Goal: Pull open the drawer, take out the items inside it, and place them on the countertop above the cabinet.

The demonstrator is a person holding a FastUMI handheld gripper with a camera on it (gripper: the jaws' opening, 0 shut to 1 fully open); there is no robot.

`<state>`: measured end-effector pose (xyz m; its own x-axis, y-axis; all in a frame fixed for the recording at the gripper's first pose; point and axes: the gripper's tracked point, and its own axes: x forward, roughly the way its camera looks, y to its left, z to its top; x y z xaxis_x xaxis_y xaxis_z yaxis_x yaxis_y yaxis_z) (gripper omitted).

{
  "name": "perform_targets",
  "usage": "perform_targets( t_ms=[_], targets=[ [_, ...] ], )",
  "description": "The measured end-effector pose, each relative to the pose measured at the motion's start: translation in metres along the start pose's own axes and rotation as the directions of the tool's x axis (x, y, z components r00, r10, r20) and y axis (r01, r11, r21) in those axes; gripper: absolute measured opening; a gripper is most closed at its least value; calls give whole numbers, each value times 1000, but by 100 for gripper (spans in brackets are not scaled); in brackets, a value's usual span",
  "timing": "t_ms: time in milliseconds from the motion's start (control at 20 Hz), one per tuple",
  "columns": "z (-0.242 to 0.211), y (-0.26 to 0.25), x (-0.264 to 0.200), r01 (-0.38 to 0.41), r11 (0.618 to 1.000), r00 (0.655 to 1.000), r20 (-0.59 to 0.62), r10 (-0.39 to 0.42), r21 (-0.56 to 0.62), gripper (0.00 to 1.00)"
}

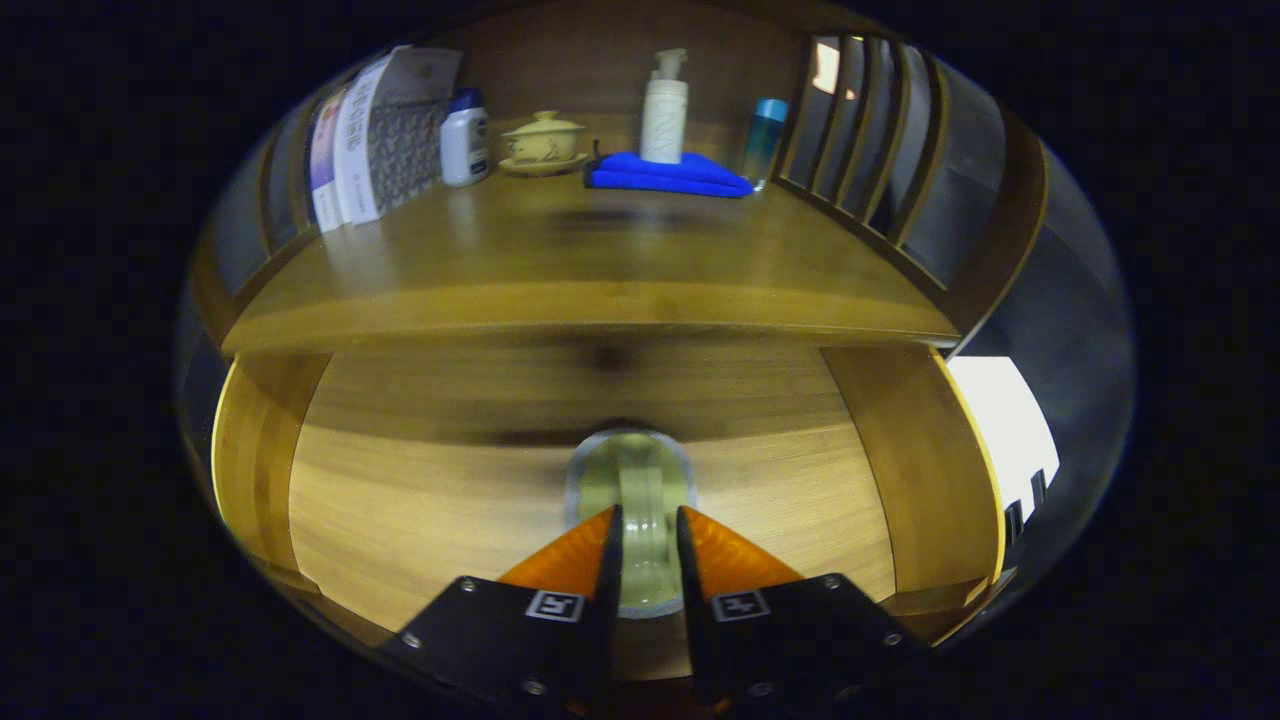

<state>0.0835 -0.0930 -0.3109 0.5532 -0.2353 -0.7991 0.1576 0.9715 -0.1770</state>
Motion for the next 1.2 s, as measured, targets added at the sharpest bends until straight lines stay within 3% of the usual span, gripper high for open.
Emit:
perform_targets(
  t_ms=[100, 300, 800, 1200],
  targets=[
    [-3, 6, -3, 17, 999, 1000, 24, -16, -30, 21],
    [-7, 28, -26, -51, 999, 995, 82, 51, 1, 14],
    [51, -1, -106, -15, 998, 953, 302, -2, 55, 13],
    [132, 2, -107, -66, 993, 903, 430, 19, 96, 13]
  ],
)
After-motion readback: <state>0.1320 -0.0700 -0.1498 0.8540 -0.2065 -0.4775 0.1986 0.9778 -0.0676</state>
